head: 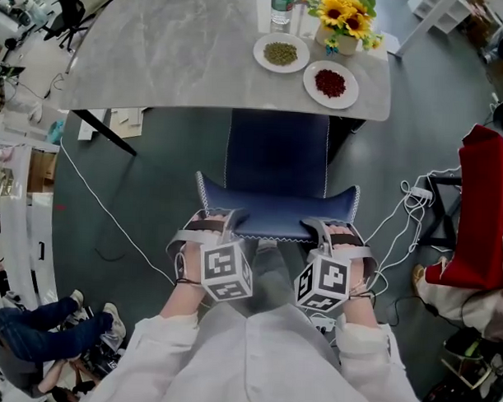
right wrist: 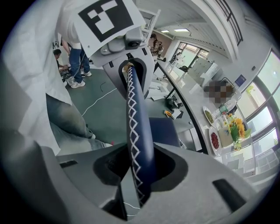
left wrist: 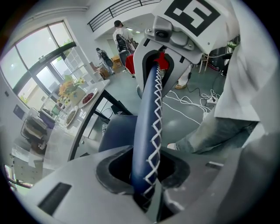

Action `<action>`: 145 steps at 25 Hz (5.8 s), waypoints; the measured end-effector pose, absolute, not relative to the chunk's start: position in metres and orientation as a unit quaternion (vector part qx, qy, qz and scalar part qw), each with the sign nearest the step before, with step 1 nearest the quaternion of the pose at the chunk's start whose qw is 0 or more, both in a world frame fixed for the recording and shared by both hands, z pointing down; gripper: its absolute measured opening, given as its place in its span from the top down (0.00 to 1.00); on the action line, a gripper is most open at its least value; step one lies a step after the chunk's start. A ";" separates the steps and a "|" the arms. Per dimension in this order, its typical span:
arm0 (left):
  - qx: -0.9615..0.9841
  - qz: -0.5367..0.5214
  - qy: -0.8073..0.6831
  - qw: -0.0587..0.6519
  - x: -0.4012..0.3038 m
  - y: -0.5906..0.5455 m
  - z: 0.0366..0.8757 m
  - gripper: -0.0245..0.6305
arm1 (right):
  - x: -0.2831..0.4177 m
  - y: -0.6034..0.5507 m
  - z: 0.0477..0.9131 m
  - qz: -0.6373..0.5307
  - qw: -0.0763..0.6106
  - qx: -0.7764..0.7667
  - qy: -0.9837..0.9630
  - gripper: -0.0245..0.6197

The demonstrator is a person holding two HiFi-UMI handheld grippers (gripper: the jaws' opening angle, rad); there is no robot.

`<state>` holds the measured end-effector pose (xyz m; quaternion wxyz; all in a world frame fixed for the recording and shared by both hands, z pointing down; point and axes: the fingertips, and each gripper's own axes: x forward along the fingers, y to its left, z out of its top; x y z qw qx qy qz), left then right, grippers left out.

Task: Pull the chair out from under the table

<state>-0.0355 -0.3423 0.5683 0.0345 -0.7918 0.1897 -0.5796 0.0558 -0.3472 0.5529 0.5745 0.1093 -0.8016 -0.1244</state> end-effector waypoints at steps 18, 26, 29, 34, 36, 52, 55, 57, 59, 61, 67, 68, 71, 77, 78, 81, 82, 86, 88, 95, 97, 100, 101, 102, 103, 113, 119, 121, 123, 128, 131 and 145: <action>-0.806 -0.568 0.150 0.067 -0.052 -0.201 0.569 0.79 | 0.039 -0.199 0.555 -0.077 0.583 0.164 -0.792 0.79; -0.810 -0.567 0.139 0.058 -0.048 -0.138 0.570 0.79 | 0.043 -0.136 0.556 -0.063 0.587 0.162 -0.791 0.79; -0.809 -0.568 0.140 0.054 -0.043 -0.117 0.572 0.79 | 0.048 -0.114 0.559 -0.061 0.588 0.156 -0.792 0.79; -0.808 -0.568 0.149 0.044 -0.028 -0.077 0.572 0.79 | 0.063 -0.076 0.559 -0.066 0.589 0.140 -0.793 0.79; -0.807 -0.568 0.156 0.037 -0.021 -0.058 0.572 0.79 | 0.071 -0.059 0.559 -0.070 0.589 0.133 -0.794 0.79; -0.800 -0.570 0.185 0.009 0.009 0.064 0.579 0.79 | 0.101 0.058 0.565 -0.096 0.585 0.105 -0.798 0.79; -0.799 -0.571 0.185 0.003 0.009 0.076 0.578 0.79 | 0.100 0.071 0.564 -0.094 0.586 0.102 -0.799 0.79; -0.799 -0.572 0.187 0.000 0.007 0.082 0.577 0.79 | 0.098 0.075 0.562 -0.096 0.585 0.099 -0.800 0.79; -0.798 -0.572 0.189 -0.001 0.005 0.085 0.575 0.78 | 0.097 0.079 0.561 -0.098 0.584 0.097 -0.800 0.79; -0.798 -0.571 0.190 -0.001 0.004 0.090 0.575 0.78 | 0.095 0.083 0.561 -0.099 0.584 0.096 -0.800 0.79; -0.801 -0.570 0.185 0.011 -0.001 0.104 0.579 0.78 | 0.090 0.100 0.564 -0.091 0.588 0.106 -0.796 0.79; -0.801 -0.570 0.183 0.013 -0.003 0.108 0.580 0.79 | 0.089 0.105 0.565 -0.089 0.589 0.109 -0.796 0.79; -0.803 -0.568 0.176 0.020 -0.005 0.122 0.578 0.78 | 0.086 0.121 0.563 -0.081 0.591 0.117 -0.794 0.79; -0.809 -0.565 0.159 0.024 -0.007 0.173 0.577 0.79 | 0.083 0.171 0.562 -0.069 0.595 0.124 -0.791 0.79; -0.810 -0.565 0.157 0.024 -0.008 0.183 0.577 0.79 | 0.083 0.180 0.562 -0.067 0.595 0.126 -0.791 0.79; -0.812 -0.565 0.146 0.021 -0.009 0.212 0.577 0.79 | 0.081 0.210 0.562 -0.057 0.598 0.130 -0.789 0.79; -0.812 -0.565 0.142 0.021 -0.010 0.223 0.577 0.79 | 0.080 0.221 0.562 -0.055 0.598 0.131 -0.789 0.79; -0.815 -0.565 0.126 0.023 -0.013 0.268 0.576 0.79 | 0.077 0.267 0.563 -0.040 0.601 0.137 -0.787 0.79; -0.817 -0.563 0.118 0.027 -0.014 0.286 0.576 0.79 | 0.077 0.285 0.563 -0.035 0.602 0.143 -0.785 0.79; -0.816 -0.568 0.097 0.043 -0.024 0.344 0.576 0.79 | 0.069 0.347 0.563 -0.020 0.608 0.158 -0.778 0.79; -0.817 -0.568 0.090 0.043 -0.026 0.358 0.576 0.79 | 0.067 0.363 0.564 -0.015 0.609 0.160 -0.777 0.79; -0.818 -0.568 0.085 0.043 -0.028 0.377 0.576 0.79 | 0.066 0.382 0.564 -0.011 0.608 0.163 -0.777 0.79; -0.818 -0.567 0.085 0.043 -0.027 0.382 0.576 0.79 | 0.066 0.387 0.564 -0.011 0.609 0.163 -0.776 0.79; -0.818 -0.567 0.085 0.043 -0.027 0.388 0.576 0.79 | 0.066 0.392 0.564 -0.011 0.610 0.162 -0.776 0.79; -0.819 -0.566 0.085 0.042 -0.026 0.393 0.576 0.79 | 0.067 0.397 0.564 -0.011 0.611 0.161 -0.775 0.79; -0.819 -0.569 0.074 0.022 -0.019 0.432 0.574 0.79 | 0.075 0.433 0.563 -0.006 0.621 0.138 -0.771 0.79; -0.814 -0.576 0.076 0.002 -0.016 0.444 0.575 0.79 | 0.078 0.446 0.565 -0.011 0.630 0.111 -0.768 0.79; -0.813 -0.577 0.075 -0.003 -0.016 0.448 0.575 0.79 | 0.078 0.450 0.564 -0.013 0.631 0.099 -0.769 0.79; -0.813 -0.577 0.078 -0.006 -0.016 0.450 0.574 0.79 | 0.078 0.452 0.563 -0.012 0.630 0.094 -0.771 0.79; -0.815 -0.574 0.078 -0.015 -0.014 0.451 0.573 0.78 | 0.078 0.454 0.562 -0.009 0.623 0.093 -0.777 0.79; -0.816 -0.573 0.076 -0.018 -0.014 0.453 0.573 0.78 | 0.077 0.455 0.563 -0.002 0.616 0.096 -0.782 0.79; -0.840 -0.532 0.078 -0.073 -0.008 0.462 0.550 0.61 | 0.060 0.457 0.531 0.053 0.551 0.096 -0.827 0.66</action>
